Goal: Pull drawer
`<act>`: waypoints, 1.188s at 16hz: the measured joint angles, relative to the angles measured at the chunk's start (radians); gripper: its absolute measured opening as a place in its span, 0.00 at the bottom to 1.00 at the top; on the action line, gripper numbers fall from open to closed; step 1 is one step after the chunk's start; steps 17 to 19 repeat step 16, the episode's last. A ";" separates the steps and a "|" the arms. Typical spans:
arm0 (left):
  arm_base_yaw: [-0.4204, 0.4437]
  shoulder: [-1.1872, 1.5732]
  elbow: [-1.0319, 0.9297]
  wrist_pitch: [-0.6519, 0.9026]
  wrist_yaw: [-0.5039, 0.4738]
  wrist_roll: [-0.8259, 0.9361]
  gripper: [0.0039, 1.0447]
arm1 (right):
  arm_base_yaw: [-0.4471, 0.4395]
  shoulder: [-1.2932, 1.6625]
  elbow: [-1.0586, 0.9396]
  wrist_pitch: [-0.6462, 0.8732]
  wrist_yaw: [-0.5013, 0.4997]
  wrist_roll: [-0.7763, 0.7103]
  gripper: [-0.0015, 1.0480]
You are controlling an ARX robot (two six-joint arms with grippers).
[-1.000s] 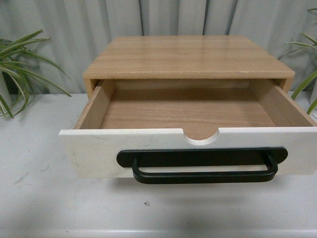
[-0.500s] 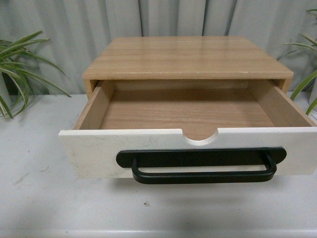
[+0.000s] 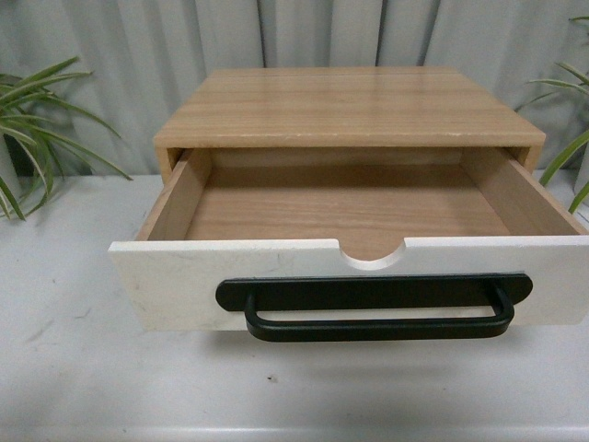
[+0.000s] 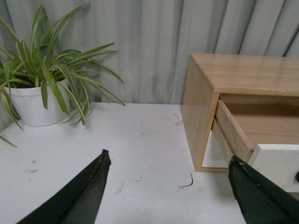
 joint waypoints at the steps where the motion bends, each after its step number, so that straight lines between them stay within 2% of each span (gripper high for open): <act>1: 0.000 0.000 0.000 0.000 0.000 0.000 0.87 | 0.000 0.000 0.000 0.000 0.000 0.000 0.77; 2: 0.000 0.000 0.000 0.000 0.000 0.002 0.96 | 0.000 0.000 0.000 0.000 0.000 0.000 0.87; 3: 0.000 0.000 0.000 0.000 0.000 0.002 0.93 | 0.000 0.000 0.000 0.000 0.000 0.000 0.96; 4: 0.000 0.000 0.000 0.000 0.000 0.003 0.94 | 0.000 0.000 0.000 0.000 0.000 0.000 0.93; 19: 0.000 0.000 0.000 0.000 0.000 0.003 0.94 | 0.000 0.000 0.000 0.000 0.000 0.000 0.94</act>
